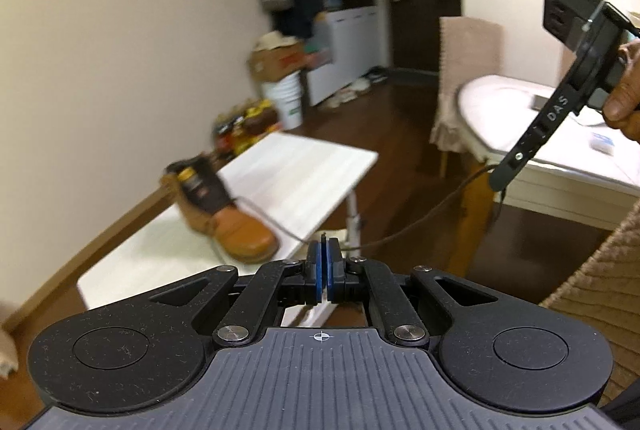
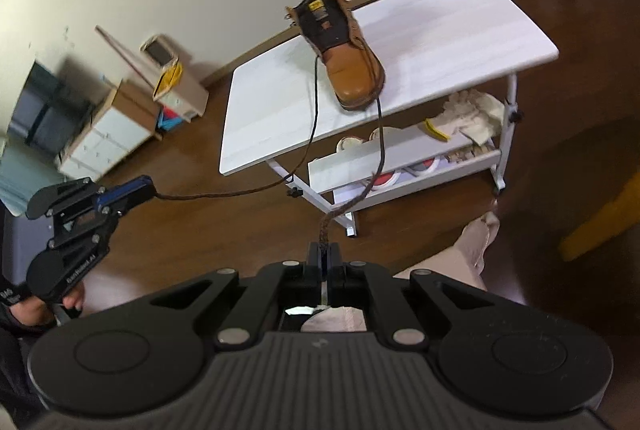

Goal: Lace up shoes with both hands

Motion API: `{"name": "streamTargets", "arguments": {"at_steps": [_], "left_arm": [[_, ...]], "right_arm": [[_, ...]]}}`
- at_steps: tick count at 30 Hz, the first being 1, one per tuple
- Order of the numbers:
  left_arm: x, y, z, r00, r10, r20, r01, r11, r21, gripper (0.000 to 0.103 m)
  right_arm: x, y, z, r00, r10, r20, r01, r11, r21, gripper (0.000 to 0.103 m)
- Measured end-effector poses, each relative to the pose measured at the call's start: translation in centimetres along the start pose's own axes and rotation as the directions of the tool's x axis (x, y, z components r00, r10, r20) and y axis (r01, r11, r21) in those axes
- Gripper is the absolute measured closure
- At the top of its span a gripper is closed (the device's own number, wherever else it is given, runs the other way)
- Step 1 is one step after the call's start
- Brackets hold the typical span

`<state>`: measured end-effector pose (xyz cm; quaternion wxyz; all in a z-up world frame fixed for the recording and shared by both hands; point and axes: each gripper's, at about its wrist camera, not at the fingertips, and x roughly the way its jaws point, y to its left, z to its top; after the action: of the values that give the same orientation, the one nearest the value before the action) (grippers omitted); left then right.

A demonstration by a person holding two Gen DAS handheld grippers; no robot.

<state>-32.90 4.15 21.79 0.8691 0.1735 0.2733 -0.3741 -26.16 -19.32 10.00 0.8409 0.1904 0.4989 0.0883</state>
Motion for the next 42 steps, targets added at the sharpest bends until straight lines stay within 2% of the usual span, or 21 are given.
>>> {"name": "streamTargets", "arguments": {"at_steps": [6,10,13,16,18,19,20,21,22,23,24,25,26,28,29,31,34,37,39,40,42], "left_arm": [[1.1,6.4,0.0,0.998,-0.031,-0.063,0.025,0.995,-0.099,0.101],[3.9,11.6,0.4,0.993,-0.090,-0.080,0.081,0.990,-0.113,0.101],[6.9,15.9,1.7,0.989,-0.127,-0.070,0.121,0.990,-0.078,0.101],[9.5,21.4,4.8,0.995,-0.096,-0.032,0.096,0.995,-0.001,0.101],[10.0,25.3,7.8,0.999,0.018,0.047,-0.021,0.997,0.079,0.101],[10.1,26.8,8.9,0.995,0.065,0.080,-0.073,0.992,0.103,0.101],[9.9,29.7,11.2,0.975,0.159,0.154,-0.180,0.975,0.130,0.101],[9.8,30.5,11.8,0.968,0.182,0.173,-0.206,0.969,0.136,0.101],[9.7,32.1,13.0,0.956,0.217,0.198,-0.248,0.957,0.148,0.101],[9.9,32.9,13.5,0.955,0.222,0.195,-0.253,0.956,0.151,0.101],[10.0,33.6,13.8,0.956,0.223,0.189,-0.253,0.955,0.153,0.101],[11.0,34.0,13.3,0.971,0.189,0.147,-0.212,0.964,0.160,0.101],[11.2,34.0,13.3,0.973,0.183,0.139,-0.204,0.966,0.161,0.101],[14.0,33.1,10.7,0.994,0.109,0.018,-0.111,0.978,0.178,0.101],[15.2,32.7,9.6,0.996,0.081,-0.026,-0.075,0.981,0.176,0.100],[17.7,31.5,6.7,0.991,0.019,-0.134,0.004,0.986,0.165,0.100],[20.0,31.0,4.2,0.976,-0.035,-0.214,0.065,0.989,0.132,0.100],[22.1,30.6,2.0,0.956,-0.079,-0.282,0.111,0.989,0.099,0.095],[22.9,30.5,0.9,0.946,-0.097,-0.309,0.125,0.989,0.074,0.092],[23.2,30.6,0.5,0.943,-0.103,-0.317,0.128,0.990,0.059,0.081],[23.8,30.4,0.3,0.939,-0.093,-0.331,0.117,0.992,0.055,0.070]], "right_arm": [[1.7,1.8,3.2,0.997,-0.048,-0.053,0.044,0.997,-0.058,0.100],[3.5,2.8,5.8,0.991,-0.116,-0.065,0.112,0.992,-0.057,0.100],[5.1,3.7,8.6,0.986,-0.159,-0.056,0.157,0.987,-0.034,0.100],[5.9,4.6,13.0,0.975,-0.221,-0.002,0.221,0.975,0.023,0.100],[5.7,5.4,15.1,0.967,-0.252,0.034,0.251,0.967,0.036,0.100],[4.6,6.1,17.5,0.948,-0.299,0.106,0.294,0.954,0.056,0.100],[3.5,6.6,19.3,0.925,-0.339,0.174,0.330,0.941,0.078,0.100],[2.5,7.2,20.4,0.898,-0.371,0.237,0.361,0.928,0.088,0.100],[0.8,8.0,22.1,0.843,-0.420,0.336,0.410,0.906,0.104,0.100],[-0.3,8.7,23.3,0.803,-0.446,0.395,0.439,0.891,0.114,0.100],[-0.5,9.1,24.2,0.791,-0.449,0.416,0.446,0.888,0.109,0.100],[-0.5,9.4,24.8,0.786,-0.448,0.425,0.449,0.888,0.105,0.100],[0.0,9.4,25.1,0.790,-0.444,0.422,0.446,0.889,0.100,0.100],[2.8,8.9,25.9,0.825,-0.420,0.378,0.419,0.904,0.089,0.100],[4.9,8.2,25.8,0.849,-0.401,0.344,0.395,0.914,0.090,0.100],[8.4,6.8,25.3,0.889,-0.356,0.289,0.336,0.935,0.117,0.100],[13.2,3.8,23.9,0.938,-0.265,0.222,0.217,0.951,0.220,0.100],[15.7,1.9,22.8,0.959,-0.189,0.210,0.112,0.936,0.333,0.100],[17.7,0.2,22.2,0.970,-0.112,0.217,0.005,0.897,0.442,0.100],[18.2,0.1,22.3,0.972,-0.089,0.219,-0.024,0.885,0.465,0.100],[19.3,-0.6,22.4,0.975,-0.035,0.220,-0.085,0.855,0.511,0.100]]}}
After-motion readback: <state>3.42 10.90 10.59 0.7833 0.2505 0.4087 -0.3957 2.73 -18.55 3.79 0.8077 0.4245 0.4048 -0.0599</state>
